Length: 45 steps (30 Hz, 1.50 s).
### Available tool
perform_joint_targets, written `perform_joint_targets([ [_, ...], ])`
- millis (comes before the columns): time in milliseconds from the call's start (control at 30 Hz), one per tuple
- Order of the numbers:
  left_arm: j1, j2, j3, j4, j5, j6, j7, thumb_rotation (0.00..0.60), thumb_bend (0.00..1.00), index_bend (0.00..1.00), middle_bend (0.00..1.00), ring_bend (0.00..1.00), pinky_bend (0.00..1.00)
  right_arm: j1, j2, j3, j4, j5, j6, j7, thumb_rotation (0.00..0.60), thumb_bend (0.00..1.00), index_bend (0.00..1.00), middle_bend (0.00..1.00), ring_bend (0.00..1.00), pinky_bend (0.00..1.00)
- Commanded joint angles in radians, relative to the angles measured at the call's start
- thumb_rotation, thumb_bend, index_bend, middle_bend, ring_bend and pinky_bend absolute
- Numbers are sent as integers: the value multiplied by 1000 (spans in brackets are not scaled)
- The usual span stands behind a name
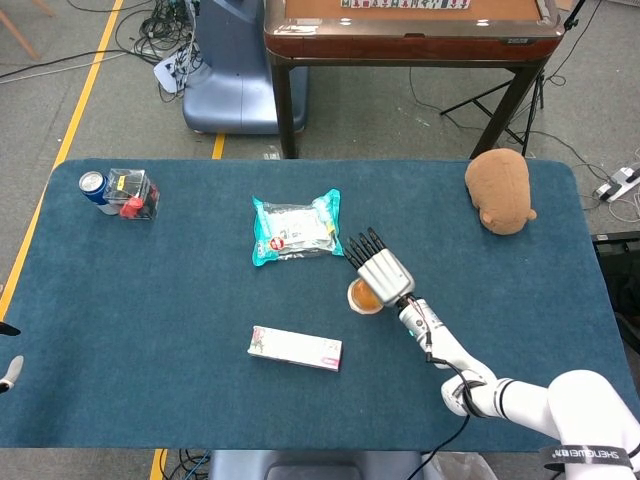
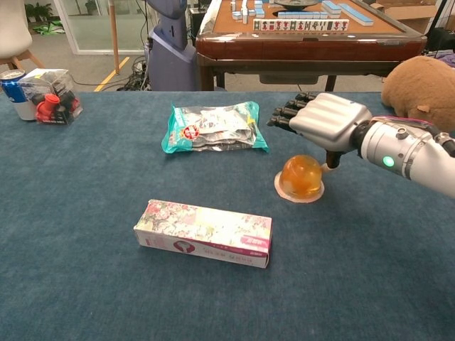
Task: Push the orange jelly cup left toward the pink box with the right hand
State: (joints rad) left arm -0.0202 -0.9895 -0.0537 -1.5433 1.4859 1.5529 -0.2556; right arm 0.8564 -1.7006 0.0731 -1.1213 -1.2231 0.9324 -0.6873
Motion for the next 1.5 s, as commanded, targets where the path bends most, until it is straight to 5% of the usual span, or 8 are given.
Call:
perform_joint_targets([
  [33,1,6,3,-6,-3,-7,8,600,313,509,372,351,535,5,-11,8,7,-6,-3,4,600,0,0,0,0,0],
  [1100,6,42,6,-48,-19,-27,32,600,314,574,415,380,535,74,-185,96,116,-16,-37,30,600,0,0,0,0,0],
  [1500,9,43,9,-53,-7,-20,37,600,313,575,414,380,535,35,-102,59,6,-44,-8,8,600,0,0,0,0,0],
])
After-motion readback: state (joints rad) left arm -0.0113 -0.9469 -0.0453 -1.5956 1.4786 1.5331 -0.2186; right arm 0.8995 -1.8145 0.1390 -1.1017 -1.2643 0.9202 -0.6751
